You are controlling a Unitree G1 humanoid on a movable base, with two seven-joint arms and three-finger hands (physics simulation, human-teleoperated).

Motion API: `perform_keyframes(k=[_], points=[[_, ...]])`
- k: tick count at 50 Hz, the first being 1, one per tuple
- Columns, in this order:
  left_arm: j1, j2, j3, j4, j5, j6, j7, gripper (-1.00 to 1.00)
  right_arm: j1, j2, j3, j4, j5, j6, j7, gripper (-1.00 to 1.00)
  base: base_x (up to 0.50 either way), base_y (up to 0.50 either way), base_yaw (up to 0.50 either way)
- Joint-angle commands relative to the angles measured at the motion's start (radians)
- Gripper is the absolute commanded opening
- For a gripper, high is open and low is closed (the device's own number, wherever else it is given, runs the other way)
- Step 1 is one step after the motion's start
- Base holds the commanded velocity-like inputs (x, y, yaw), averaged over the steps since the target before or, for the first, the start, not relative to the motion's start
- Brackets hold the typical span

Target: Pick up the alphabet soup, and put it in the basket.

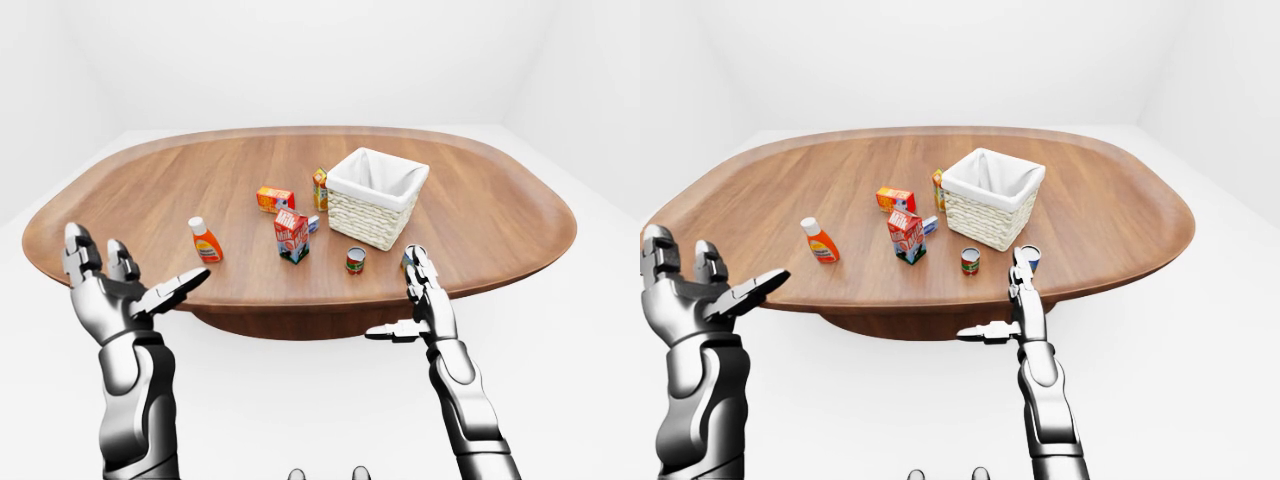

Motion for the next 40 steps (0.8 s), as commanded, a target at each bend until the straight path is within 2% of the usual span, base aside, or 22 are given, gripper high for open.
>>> perform_keyframes(k=[1, 10, 16, 19, 23, 26, 29, 31, 33, 34, 40], points=[[-0.061, 0.069, 0.076, 0.058, -0.078, 0.0, 0.051, 1.0, -0.001, 0.001, 0.0, -0.001, 0.001, -0.002, -0.004, 1.0, 0.0, 0.0, 0.0], [-0.089, 0.111, 0.096, 0.131, -0.121, 0.0, 0.068, 1.0, -0.006, -0.001, -0.001, 0.013, 0.007, -0.015, 0.002, 1.0, 0.0, 0.0, 0.0], [-0.102, 0.139, 0.117, 0.17, -0.149, 0.0, 0.076, 1.0, 0.002, 0.002, 0.001, -0.003, 0.006, -0.005, -0.002, 1.0, 0.0, 0.0, 0.0], [-0.105, 0.147, 0.121, 0.183, -0.156, 0.0, 0.078, 1.0, -0.008, -0.001, -0.002, 0.021, 0.006, -0.02, 0.0, 1.0, 0.0, 0.0, 0.0], [-0.109, 0.167, 0.139, 0.178, -0.18, 0.0, 0.092, 1.0, -0.007, 0.0, 0.0, 0.015, 0.004, -0.012, -0.003, 1.0, 0.0, 0.0, 0.0], [-0.11, 0.17, 0.142, 0.18, -0.185, 0.0, 0.094, 1.0, -0.012, -0.001, -0.002, 0.027, 0.004, -0.018, -0.002, 1.0, 0.0, 0.0, 0.0], [-0.112, 0.171, 0.142, 0.189, -0.169, 0.0, 0.112, 1.0, -0.008, -0.001, 0.002, 0.017, 0.0, -0.005, -0.003, 1.0, 0.0, 0.0, 0.0], [-0.107, 0.164, 0.12, 0.208, -0.151, 0.0, 0.081, 1.0, -0.004, -0.001, 0.007, 0.011, 0.004, 0.008, 0.011, 1.0, 0.0, 0.0, 0.0], [-0.107, 0.164, 0.121, 0.208, -0.151, 0.0, 0.081, 1.0, -0.004, 0.0, 0.007, 0.011, 0.004, 0.008, 0.012, 1.0, 0.0, 0.0, 0.0], [-0.108, 0.163, 0.122, 0.211, -0.149, 0.0, 0.08, 1.0, -0.004, -0.001, 0.007, 0.015, 0.007, -0.007, 0.02, 1.0, 0.0, 0.0, 0.0], [-0.11, 0.166, 0.128, 0.214, -0.151, 0.0, 0.081, 1.0, -0.005, 0.0, 0.005, 0.017, 0.005, -0.006, 0.016, 1.0, 0.0, 0.0, 0.0]])
